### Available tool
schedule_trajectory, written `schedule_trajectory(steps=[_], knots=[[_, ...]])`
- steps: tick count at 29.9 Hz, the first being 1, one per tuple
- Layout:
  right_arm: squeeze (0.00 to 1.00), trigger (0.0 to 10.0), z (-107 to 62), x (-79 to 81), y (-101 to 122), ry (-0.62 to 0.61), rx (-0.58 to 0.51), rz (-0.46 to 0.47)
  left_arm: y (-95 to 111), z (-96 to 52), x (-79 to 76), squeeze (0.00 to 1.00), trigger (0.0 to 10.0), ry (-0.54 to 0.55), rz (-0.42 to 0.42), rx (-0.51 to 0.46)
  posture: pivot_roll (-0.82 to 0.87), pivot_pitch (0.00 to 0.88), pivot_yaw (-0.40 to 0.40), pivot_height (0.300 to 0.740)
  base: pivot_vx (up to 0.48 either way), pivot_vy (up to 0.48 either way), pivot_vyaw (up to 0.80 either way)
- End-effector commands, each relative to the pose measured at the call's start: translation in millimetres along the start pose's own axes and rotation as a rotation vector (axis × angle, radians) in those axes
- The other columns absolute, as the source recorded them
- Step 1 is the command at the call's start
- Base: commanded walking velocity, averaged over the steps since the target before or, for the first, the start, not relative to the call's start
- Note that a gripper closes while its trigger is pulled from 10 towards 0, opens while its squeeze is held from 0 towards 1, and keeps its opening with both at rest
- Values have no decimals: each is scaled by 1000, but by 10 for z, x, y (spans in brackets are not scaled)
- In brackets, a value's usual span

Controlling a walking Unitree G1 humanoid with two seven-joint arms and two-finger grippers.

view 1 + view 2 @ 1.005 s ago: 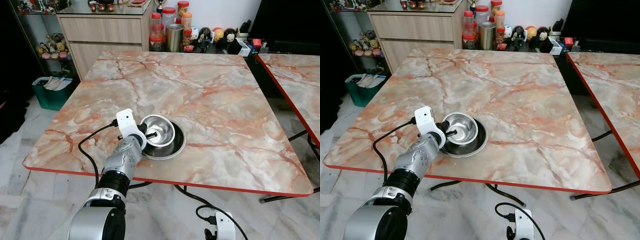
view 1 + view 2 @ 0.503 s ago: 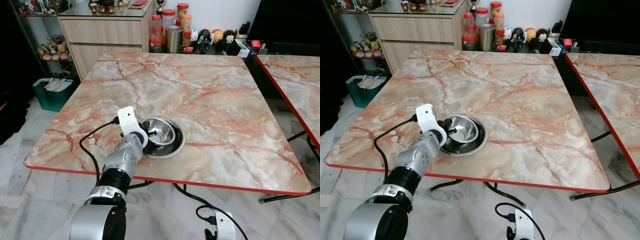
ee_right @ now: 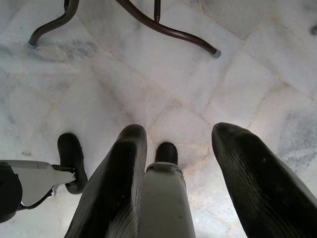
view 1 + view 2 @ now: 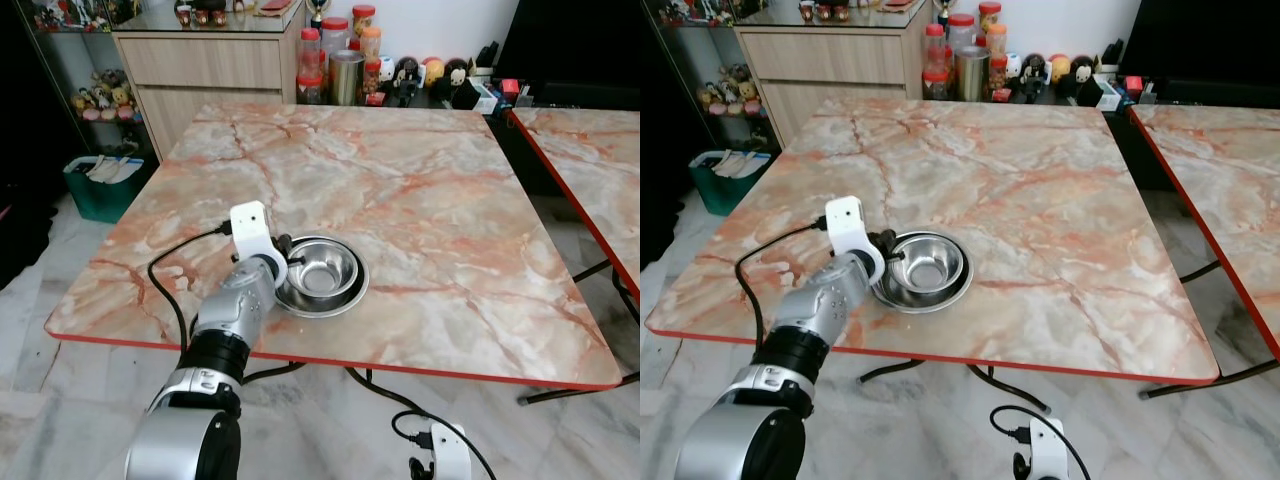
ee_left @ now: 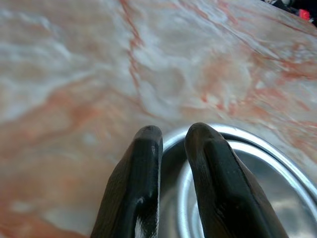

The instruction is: Setting the table

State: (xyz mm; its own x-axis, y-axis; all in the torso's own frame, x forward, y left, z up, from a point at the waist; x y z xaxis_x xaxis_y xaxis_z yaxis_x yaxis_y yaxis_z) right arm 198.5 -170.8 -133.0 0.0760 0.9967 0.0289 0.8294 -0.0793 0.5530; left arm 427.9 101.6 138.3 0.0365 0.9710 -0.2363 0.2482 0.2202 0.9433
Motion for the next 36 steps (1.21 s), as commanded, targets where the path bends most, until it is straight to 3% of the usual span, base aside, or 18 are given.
schedule_trajectory(steps=[1,8,10,11,13,15,16,17,18,19,22,24,28,30,31,32,34,36], knots=[[0,10000,4,5,27,1,-5,0,149,-27,29,0,10000,3,51,-75,-31,10,-5,740,0,0,0],[0,10000,6,7,37,0,-9,3,370,-86,162,0,10000,39,156,-209,-34,9,-4,740,0,0,0],[0,10000,5,0,39,-2,-11,6,453,-141,577,0,10000,161,224,-245,-37,9,-3,740,0,0,0],[0,10000,5,0,39,-2,-11,6,453,-141,577,0,10000,161,224,-245,-37,9,-3,740,0,0,0],[0,10000,4,-4,34,-2,-10,5,549,-265,1095,0,10000,327,331,-264,-27,14,-7,740,0,0,0],[0,10000,3,-1,30,-2,-9,4,590,-366,1396,0,10000,429,400,-261,-22,16,-7,740,0,0,0],[0,10000,3,-1,30,-2,-9,4,590,-366,1396,0,10000,429,400,-261,-22,16,-7,740,0,0,0],[0,10000,3,11,25,1,-8,3,597,-532,1817,0,10000,578,494,-238,-20,16,-5,740,0,0,0],[0,10000,3,16,23,2,-8,3,585,-626,2017,0,10000,648,525,-222,-20,16,-5,740,0,0,0],[0,10000,3,16,23,2,-8,3,585,-626,2017,0,10000,648,525,-222,-20,16,-5,740,0,0,0],[0,10000,3,24,22,4,-8,4,532,-798,2339,0,10000,763,559,-180,-18,17,-3,740,0,0,0],[0,10000,3,33,17,4,-8,8,380,-1110,2781,0,10000,937,629,-88,-20,16,2,740,0,0,0],[0,10000,1,33,6,3,-7,10,231,-1311,3009,0,10000,1030,676,-13,-23,18,4,740,0,0,0],[0,10000,-3,27,-17,0,-4,18,-76,-1606,3279,0,10000,1138,720,132,-25,20,9,740,0,0,0],[0,10000,-3,27,-17,0,-4,18,-76,-1606,3279,0,10000,1138,720,132,-25,20,9,740,0,0,0],[0,10000,-5,26,-30,-2,-1,21,-359,-1772,3374,0,10000,1169,730,245,-25,19,10,740,0,0,0],[0,10000,-6,26,-33,-2,-1,22,-448,-1817,3389,0,10000,1174,728,276,-24,20,11,740,0,0,0],[0,10000,-6,28,-35,-3,0,24,-776,-1888,3387,0,10000,1131,706,387,-25,19,12,740,0,0,0]])
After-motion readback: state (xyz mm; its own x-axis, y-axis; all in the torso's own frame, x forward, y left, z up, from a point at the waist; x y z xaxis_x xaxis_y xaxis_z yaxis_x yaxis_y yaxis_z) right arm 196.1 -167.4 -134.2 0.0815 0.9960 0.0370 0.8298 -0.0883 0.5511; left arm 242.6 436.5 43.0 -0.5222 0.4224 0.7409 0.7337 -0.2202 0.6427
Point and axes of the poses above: a point about 5 cm out from each wrist's last joint towards the gripper, its own z axis pointing out of the wrist towards the gripper, its own y axis along the axis of the wrist's last joint, x = y × z, the point moved 5 cm from there along z, pointing out of the wrist towards the gripper, and after that the axes turned 2 degrees about z, right-handed, at the moved point
